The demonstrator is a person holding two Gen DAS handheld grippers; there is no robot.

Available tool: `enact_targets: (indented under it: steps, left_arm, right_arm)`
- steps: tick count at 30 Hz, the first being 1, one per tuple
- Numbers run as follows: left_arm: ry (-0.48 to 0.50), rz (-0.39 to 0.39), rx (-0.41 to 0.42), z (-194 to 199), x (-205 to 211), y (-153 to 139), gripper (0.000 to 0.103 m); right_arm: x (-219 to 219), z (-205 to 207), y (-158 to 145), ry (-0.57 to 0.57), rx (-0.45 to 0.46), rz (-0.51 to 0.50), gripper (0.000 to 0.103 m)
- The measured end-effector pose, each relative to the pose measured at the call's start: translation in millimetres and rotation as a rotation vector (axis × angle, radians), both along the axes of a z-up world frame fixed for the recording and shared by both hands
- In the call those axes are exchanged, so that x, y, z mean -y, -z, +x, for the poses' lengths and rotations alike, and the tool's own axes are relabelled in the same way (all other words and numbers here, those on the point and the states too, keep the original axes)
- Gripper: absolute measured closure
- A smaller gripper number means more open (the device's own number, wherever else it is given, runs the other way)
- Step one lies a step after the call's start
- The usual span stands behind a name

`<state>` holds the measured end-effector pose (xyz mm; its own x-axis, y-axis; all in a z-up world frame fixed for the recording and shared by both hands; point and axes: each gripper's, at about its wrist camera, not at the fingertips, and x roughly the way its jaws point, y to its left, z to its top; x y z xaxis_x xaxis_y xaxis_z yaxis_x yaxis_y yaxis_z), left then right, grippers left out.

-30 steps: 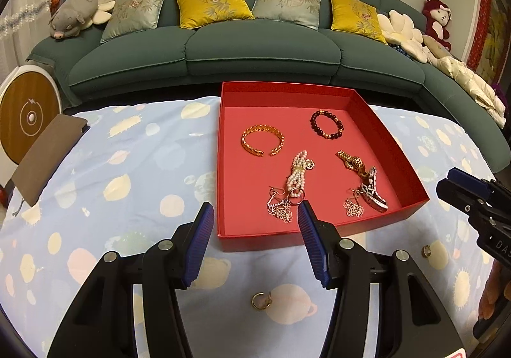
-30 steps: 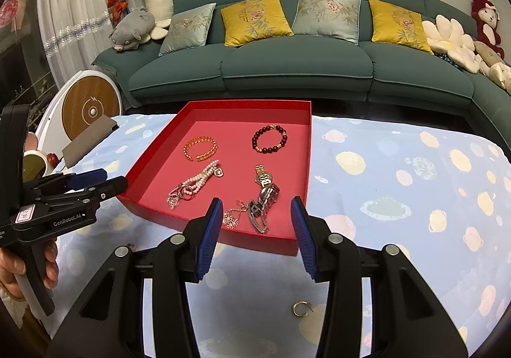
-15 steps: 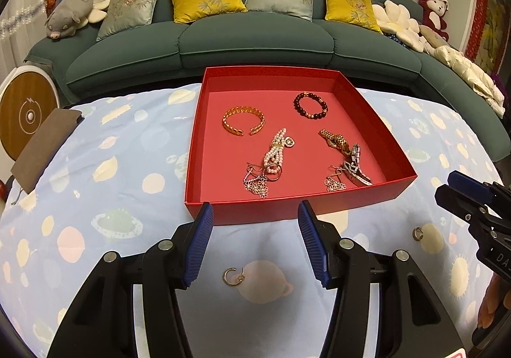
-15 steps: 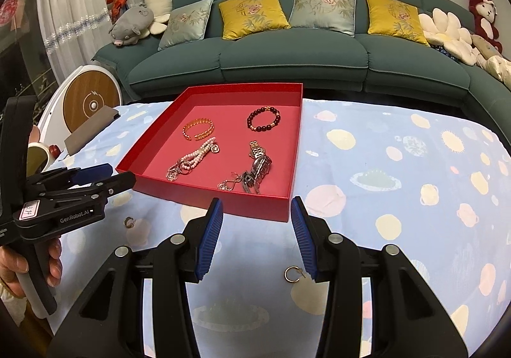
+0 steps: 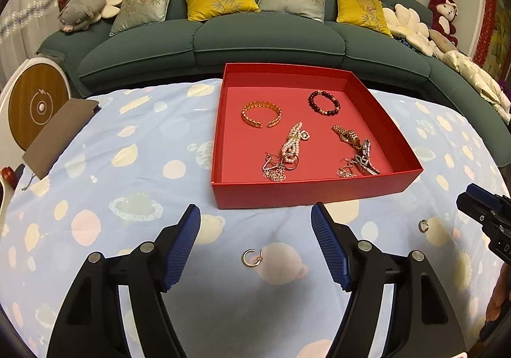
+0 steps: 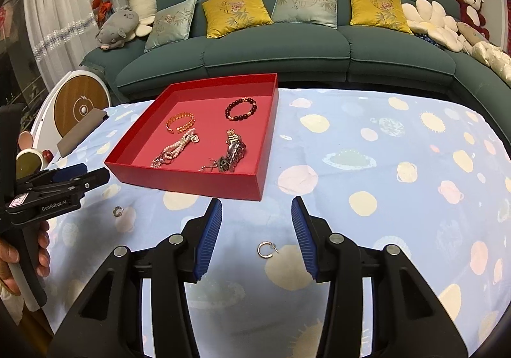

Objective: Organize jewelry
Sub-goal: 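Withdraw both grippers from the box toward the gold hoop earring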

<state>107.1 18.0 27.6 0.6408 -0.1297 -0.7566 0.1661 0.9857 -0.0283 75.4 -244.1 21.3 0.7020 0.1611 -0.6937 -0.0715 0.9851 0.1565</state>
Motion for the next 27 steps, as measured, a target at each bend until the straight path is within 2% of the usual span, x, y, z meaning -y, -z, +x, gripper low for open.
enact_targets:
  steps: [3, 11, 17, 27]
  left_arm:
    - [-0.022, -0.001, -0.008, -9.3, -8.6, 3.4, 0.027]
    - [-0.088, -0.032, -0.084, -29.5, -31.5, 29.7, 0.027]
    - [-0.088, -0.031, -0.095, -31.9, -39.5, 40.4, 0.027]
    - [-0.039, -0.003, -0.107, -26.0, -27.6, 51.7, 0.027]
  right_arm:
    - [5.4, -5.8, 9.2, 0.022, -0.031, 0.001, 0.054]
    - [-1.4, -7.5, 44.5, 0.030, -0.102, -0.023, 0.053]
    - [-7.4, -3.2, 51.9, 0.022, -0.118, -0.020, 0.052]
    - [-12.0, 7.8, 58.2, 0.015, -0.117, -0.028, 0.052]
